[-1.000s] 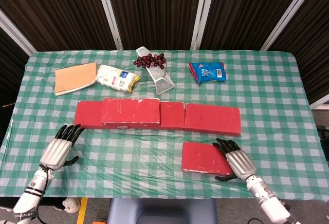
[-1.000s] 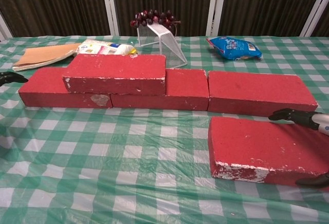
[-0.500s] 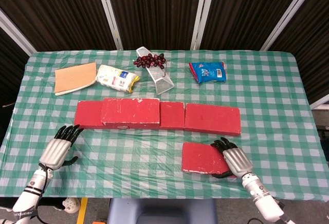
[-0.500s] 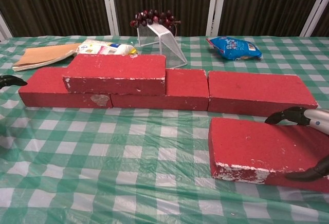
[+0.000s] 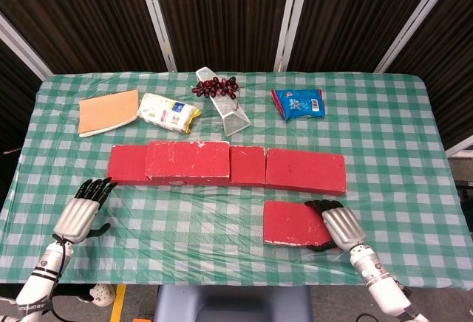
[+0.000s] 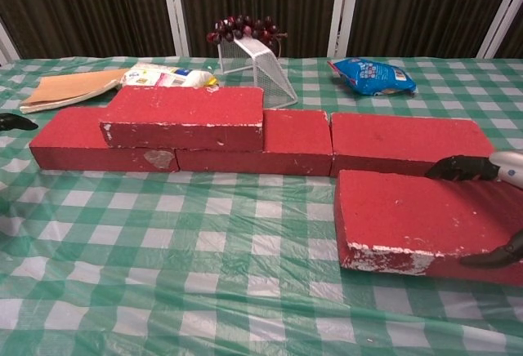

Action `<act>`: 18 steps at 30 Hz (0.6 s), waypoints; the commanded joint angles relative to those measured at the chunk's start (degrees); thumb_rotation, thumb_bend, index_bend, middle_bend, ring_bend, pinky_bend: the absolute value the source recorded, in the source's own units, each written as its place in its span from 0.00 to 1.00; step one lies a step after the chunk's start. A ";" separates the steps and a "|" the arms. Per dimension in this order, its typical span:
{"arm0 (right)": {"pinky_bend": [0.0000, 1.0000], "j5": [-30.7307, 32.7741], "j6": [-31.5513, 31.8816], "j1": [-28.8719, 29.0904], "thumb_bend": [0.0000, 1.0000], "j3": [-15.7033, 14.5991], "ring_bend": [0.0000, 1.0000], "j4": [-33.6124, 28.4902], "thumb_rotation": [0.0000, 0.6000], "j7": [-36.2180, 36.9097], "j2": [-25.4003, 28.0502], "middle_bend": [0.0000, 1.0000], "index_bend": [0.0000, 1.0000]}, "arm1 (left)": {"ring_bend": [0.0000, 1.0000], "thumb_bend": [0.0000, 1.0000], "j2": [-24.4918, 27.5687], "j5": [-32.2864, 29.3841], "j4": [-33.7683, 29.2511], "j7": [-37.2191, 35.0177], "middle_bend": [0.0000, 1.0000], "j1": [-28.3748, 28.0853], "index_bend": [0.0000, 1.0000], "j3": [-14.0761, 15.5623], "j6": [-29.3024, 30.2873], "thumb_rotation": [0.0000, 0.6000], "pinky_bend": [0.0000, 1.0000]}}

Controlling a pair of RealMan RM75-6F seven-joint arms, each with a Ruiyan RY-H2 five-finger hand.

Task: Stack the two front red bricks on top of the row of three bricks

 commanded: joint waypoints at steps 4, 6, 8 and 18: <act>0.40 -1.31 -0.44 2.55 0.14 2.95 0.32 -2.93 1.00 3.31 4.28 0.43 0.54 | 0.00 0.26 0.02 0.09 0.01 0.39 0.00 0.47 0.00 -0.50 0.10 1.00 0.03; 0.40 -0.59 -2.25 4.66 0.14 5.00 0.32 -3.57 1.00 4.41 5.88 0.43 0.54 | 0.00 0.26 -0.06 -0.14 0.07 0.77 0.00 0.59 0.00 -0.75 -0.04 1.00 0.03; 0.40 1.17 -4.65 6.92 0.14 7.31 0.32 -3.78 1.00 5.99 7.15 0.43 0.54 | 0.00 0.26 -0.13 -0.43 0.10 1.11 0.00 0.69 0.00 -0.98 -0.18 1.00 0.03; 0.40 10.11 -15.25 18.94 0.15 15.76 0.32 4.80 1.00 7.37 7.02 0.43 0.52 | 0.00 0.26 -0.92 -2.28 0.58 3.30 0.00 1.23 0.00 -2.53 -0.50 1.00 0.03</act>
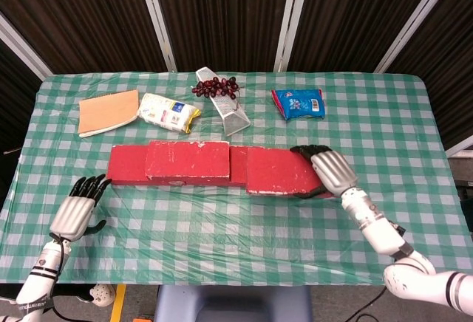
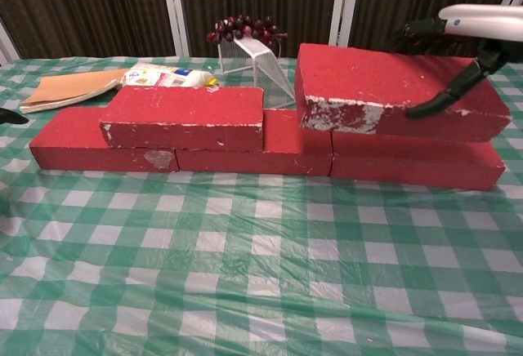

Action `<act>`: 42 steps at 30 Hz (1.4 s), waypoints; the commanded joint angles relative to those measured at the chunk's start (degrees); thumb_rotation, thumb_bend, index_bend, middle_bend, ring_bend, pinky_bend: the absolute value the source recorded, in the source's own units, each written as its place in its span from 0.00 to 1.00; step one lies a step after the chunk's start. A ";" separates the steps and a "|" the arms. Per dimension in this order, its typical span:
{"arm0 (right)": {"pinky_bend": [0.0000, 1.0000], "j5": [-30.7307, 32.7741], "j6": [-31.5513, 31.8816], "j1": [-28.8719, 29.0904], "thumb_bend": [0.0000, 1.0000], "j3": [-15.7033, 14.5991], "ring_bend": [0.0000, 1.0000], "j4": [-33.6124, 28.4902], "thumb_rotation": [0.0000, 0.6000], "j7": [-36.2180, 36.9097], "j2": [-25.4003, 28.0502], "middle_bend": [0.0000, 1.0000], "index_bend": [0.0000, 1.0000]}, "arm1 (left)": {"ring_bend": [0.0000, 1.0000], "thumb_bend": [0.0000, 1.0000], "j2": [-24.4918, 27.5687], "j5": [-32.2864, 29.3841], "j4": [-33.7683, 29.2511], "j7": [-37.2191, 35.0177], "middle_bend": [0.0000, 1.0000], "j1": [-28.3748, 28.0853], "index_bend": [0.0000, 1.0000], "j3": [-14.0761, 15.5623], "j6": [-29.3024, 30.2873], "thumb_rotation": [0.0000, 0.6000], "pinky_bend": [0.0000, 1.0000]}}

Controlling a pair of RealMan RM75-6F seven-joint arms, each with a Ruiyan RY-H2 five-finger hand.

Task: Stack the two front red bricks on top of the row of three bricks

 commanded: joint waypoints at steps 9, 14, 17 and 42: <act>0.40 6.97 -7.33 7.68 0.15 0.54 0.32 9.90 1.00 -2.57 -3.78 0.43 0.52 | 0.00 0.26 -0.62 -1.42 0.74 1.11 0.00 0.01 0.00 -1.03 -1.37 1.00 0.03; 0.40 7.36 -8.25 8.18 0.15 -0.64 0.32 12.18 1.00 -1.18 -5.12 0.43 0.52 | 0.00 0.26 -0.69 -1.46 0.86 1.16 0.00 0.04 0.00 -1.19 -1.73 1.00 0.03; 0.40 7.63 -8.01 8.52 0.15 -0.89 0.32 12.96 1.00 -0.78 -6.02 0.43 0.52 | 0.00 0.26 -0.65 -1.33 0.80 1.12 0.00 0.07 0.00 -1.26 -1.80 1.00 0.03; 0.40 14.58 -7.63 12.26 0.15 -2.59 0.32 15.58 1.00 -4.87 -10.73 0.43 0.49 | 0.00 0.26 -0.40 -1.25 1.30 0.23 0.00 -0.27 0.00 -1.53 -3.94 1.00 0.03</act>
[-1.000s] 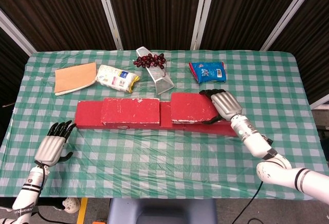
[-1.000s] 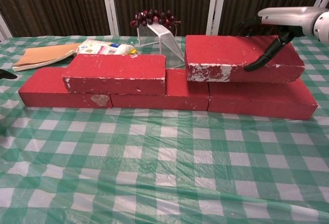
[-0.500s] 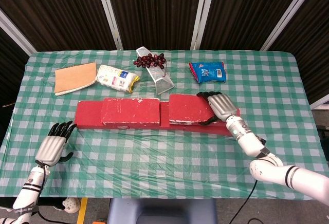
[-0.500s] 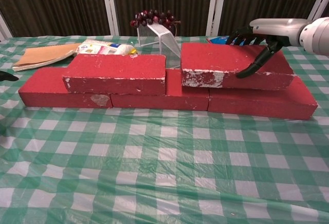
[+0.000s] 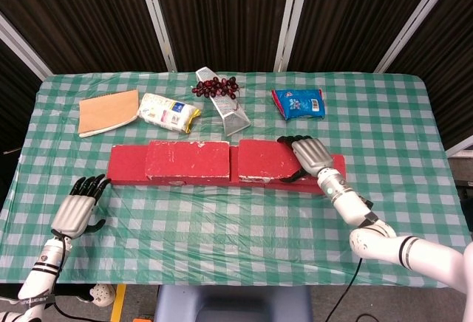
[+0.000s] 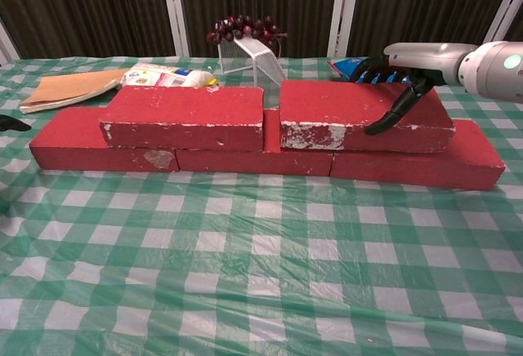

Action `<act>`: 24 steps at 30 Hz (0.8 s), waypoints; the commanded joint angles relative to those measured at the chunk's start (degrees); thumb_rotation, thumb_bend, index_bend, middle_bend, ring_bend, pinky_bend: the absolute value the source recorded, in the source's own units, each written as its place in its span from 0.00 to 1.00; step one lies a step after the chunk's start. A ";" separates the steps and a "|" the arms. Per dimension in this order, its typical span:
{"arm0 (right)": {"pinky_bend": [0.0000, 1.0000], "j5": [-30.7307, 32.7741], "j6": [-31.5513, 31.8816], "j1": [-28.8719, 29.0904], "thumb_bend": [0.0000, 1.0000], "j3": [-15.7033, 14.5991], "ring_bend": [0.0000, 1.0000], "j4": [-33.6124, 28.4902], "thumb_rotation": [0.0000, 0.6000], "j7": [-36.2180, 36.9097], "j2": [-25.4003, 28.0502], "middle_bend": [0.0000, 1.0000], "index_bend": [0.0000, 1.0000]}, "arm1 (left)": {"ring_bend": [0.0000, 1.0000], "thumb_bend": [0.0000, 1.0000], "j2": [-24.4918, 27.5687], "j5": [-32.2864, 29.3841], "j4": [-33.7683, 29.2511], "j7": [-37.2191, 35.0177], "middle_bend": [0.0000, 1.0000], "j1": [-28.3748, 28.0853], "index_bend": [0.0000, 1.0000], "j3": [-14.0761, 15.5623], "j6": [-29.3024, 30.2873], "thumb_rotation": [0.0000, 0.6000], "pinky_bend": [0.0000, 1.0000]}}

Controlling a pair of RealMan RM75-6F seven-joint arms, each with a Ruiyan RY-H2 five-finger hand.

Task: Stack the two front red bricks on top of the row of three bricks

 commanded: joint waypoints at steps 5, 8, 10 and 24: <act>0.40 0.90 0.33 0.30 0.15 -0.34 0.31 -0.68 1.00 -0.60 0.17 0.43 0.44 | 0.00 0.26 0.23 0.17 -0.14 -0.35 0.00 -0.07 0.00 0.06 -0.39 1.00 0.03; 0.40 1.18 0.47 0.40 0.15 -0.41 0.28 -1.04 1.00 -0.64 0.35 0.40 0.37 | 0.00 0.26 0.22 0.27 -0.16 -0.35 0.00 -0.09 0.00 0.07 -0.45 1.00 0.03; 0.40 1.26 0.74 0.42 0.15 -0.47 0.26 -1.15 1.00 -0.77 0.35 0.37 0.32 | 0.00 0.26 0.20 0.28 -0.13 -0.37 0.00 -0.10 0.00 0.07 -0.51 1.00 0.03; 0.38 4.35 1.46 1.15 0.15 -1.30 0.14 -1.99 1.00 -2.99 0.04 0.22 0.09 | 0.00 0.26 0.27 0.80 0.00 -1.02 0.00 -0.07 0.00 0.10 -0.51 1.00 0.03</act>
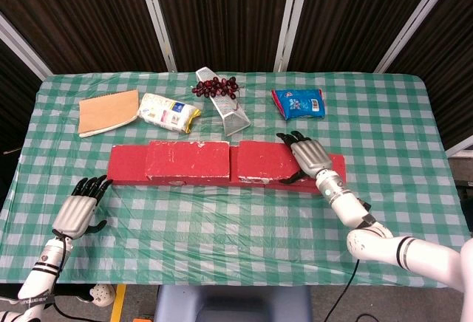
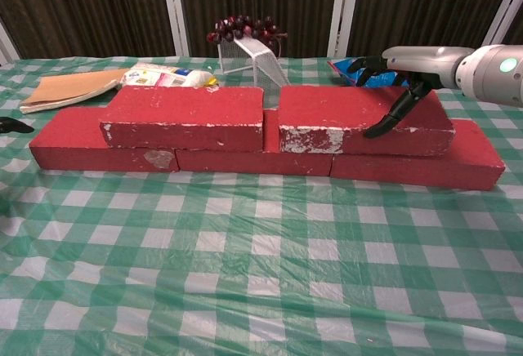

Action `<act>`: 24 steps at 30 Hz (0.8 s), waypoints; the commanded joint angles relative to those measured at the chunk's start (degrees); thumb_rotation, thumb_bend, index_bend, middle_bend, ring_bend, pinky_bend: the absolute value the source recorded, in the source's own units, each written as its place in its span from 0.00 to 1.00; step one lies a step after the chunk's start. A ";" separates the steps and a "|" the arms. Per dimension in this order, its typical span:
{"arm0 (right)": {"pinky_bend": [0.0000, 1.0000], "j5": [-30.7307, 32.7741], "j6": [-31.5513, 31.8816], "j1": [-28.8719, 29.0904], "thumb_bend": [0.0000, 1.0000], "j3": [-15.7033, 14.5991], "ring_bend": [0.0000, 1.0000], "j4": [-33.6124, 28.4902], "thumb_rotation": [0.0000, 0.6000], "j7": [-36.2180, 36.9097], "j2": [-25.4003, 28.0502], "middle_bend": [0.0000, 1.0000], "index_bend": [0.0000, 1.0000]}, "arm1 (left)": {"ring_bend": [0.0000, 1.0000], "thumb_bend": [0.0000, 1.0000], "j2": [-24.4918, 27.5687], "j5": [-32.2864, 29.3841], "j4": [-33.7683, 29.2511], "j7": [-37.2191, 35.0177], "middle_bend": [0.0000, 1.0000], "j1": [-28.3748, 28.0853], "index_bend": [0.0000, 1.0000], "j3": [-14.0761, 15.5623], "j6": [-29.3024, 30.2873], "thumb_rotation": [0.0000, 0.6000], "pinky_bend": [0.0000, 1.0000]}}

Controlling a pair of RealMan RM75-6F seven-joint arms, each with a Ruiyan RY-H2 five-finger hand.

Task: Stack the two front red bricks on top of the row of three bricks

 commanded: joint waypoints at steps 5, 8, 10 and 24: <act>0.35 0.63 0.14 0.27 0.15 -0.27 0.11 -0.34 1.00 -0.54 0.10 0.20 0.04 | 0.00 0.26 0.02 0.01 0.01 -0.12 0.00 0.03 0.00 -0.04 -0.03 1.00 0.03; 0.34 0.95 -0.37 0.47 0.13 -0.50 0.10 -0.52 1.00 -0.64 0.29 0.18 0.01 | 0.00 0.26 0.03 -0.01 -0.04 -0.11 0.00 0.04 0.00 -0.05 -0.06 1.00 0.03; 0.32 1.00 -0.48 0.56 0.12 -0.66 0.09 -0.60 1.00 -0.71 0.34 0.17 0.00 | 0.00 0.26 0.02 0.00 -0.06 -0.12 0.00 0.04 0.00 -0.06 -0.07 1.00 0.03; 0.28 2.38 0.46 0.84 0.08 -1.06 0.07 -1.45 1.00 -1.58 0.56 0.15 0.00 | 0.00 0.26 0.13 -0.02 -0.12 -0.30 0.00 0.06 0.00 -0.14 -0.15 1.00 0.03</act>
